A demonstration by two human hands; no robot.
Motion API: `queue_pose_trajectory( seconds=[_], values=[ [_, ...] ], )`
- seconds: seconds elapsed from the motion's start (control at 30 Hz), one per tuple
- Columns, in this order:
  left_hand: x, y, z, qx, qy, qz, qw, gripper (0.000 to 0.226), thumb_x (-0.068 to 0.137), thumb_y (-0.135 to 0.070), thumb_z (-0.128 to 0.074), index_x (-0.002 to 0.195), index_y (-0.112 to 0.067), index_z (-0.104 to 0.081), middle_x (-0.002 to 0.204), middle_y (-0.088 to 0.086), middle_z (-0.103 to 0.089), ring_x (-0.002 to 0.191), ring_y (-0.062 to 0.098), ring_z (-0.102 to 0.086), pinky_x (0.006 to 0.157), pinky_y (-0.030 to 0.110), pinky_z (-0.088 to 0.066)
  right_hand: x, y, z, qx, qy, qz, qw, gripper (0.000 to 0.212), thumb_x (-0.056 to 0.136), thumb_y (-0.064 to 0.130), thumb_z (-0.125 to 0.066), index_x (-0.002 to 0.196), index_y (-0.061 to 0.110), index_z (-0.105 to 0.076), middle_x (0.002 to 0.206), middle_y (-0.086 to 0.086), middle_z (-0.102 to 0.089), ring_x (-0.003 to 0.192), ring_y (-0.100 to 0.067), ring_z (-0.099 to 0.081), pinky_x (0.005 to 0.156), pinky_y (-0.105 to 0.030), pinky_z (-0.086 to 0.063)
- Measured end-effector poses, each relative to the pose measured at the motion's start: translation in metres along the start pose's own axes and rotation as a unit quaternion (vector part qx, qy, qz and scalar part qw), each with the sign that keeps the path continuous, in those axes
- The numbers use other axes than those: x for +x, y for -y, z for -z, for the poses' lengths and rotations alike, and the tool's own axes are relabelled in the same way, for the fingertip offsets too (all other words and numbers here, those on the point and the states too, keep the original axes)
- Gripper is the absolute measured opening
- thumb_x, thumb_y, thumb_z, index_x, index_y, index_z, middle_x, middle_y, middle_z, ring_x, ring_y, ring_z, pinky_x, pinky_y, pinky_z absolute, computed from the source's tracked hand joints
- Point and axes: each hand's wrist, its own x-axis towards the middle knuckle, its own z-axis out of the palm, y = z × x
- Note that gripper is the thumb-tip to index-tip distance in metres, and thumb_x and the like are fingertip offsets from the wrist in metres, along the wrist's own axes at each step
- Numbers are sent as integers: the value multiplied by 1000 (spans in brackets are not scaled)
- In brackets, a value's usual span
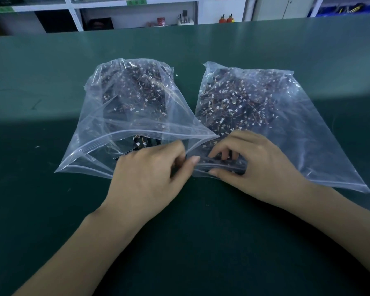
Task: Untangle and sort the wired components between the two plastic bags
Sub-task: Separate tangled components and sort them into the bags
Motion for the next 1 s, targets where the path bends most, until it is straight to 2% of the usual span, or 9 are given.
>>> queue_pose_trajectory(
  seconds=[0.13,0.2,0.33,0.4,0.5,0.57,0.8,0.9,1.0],
  values=[
    [2,12,4,46,8,54,997,40,102,-52,-58,74,-26,-47,56,-11,-48,52,20,-52,53,30,-36,0,-4,-2,-32,-19,7,999,26,86,9,-84,104,26,-75,86,10,-58,80,-11,-55,83,-30,-47],
    [5,16,9,54,-7,68,996,36,104,-47,-56,76,-24,-51,58,-11,-51,52,24,-54,54,32,-39,-1,-5,-2,-39,-20,4,999,27,86,7,-84,103,26,-75,84,9,-57,80,-12,-54,83,-27,-45],
    [10,28,18,98,-15,90,991,24,102,-38,-61,86,-20,-62,71,-2,-64,61,29,-57,59,34,-39,-1,-1,0,-6,-14,-5,1000,15,89,29,-81,102,27,-75,84,9,-57,80,-12,-55,82,-26,-45],
    [11,35,18,128,-1,109,986,22,102,-31,-59,91,-14,-66,74,6,-64,63,27,-49,60,34,-36,-2,1,0,10,-15,-7,1000,20,88,42,-79,101,28,-74,84,10,-58,80,-12,-57,82,-26,-46],
    [9,45,17,139,41,144,979,21,104,-28,-52,97,-12,-64,72,1,-52,66,26,-45,63,36,-37,-2,4,0,21,-17,-5,1000,27,87,52,-79,102,29,-73,86,11,-59,83,-12,-58,85,-30,-48],
    [7,48,18,143,62,150,976,16,103,-30,-54,108,-16,-61,78,1,-58,71,26,-47,65,37,-38,-2,5,-1,20,-14,-6,1000,31,87,56,-77,103,30,-73,87,12,-59,84,-11,-58,86,-32,-49],
    [7,52,16,127,76,151,977,19,103,-25,-62,121,-22,-68,104,5,-74,100,36,-68,77,43,-49,-2,8,0,31,-30,-17,999,21,93,45,-73,100,25,-74,88,10,-60,85,-12,-57,85,-34,-49],
    [7,54,15,97,52,138,984,18,103,-23,-65,119,-24,-73,100,4,-77,98,37,-70,80,46,-53,-2,8,0,37,-31,-17,999,19,95,42,-73,101,24,-74,88,8,-61,85,-13,-58,85,-37,-50],
    [9,50,17,90,-7,82,993,5,96,-17,-75,99,-20,-77,86,5,-77,80,38,-70,68,42,-52,-2,8,0,45,-36,-13,998,18,96,40,-72,101,23,-74,88,7,-61,85,-15,-59,84,-38,-51]
  ],
)
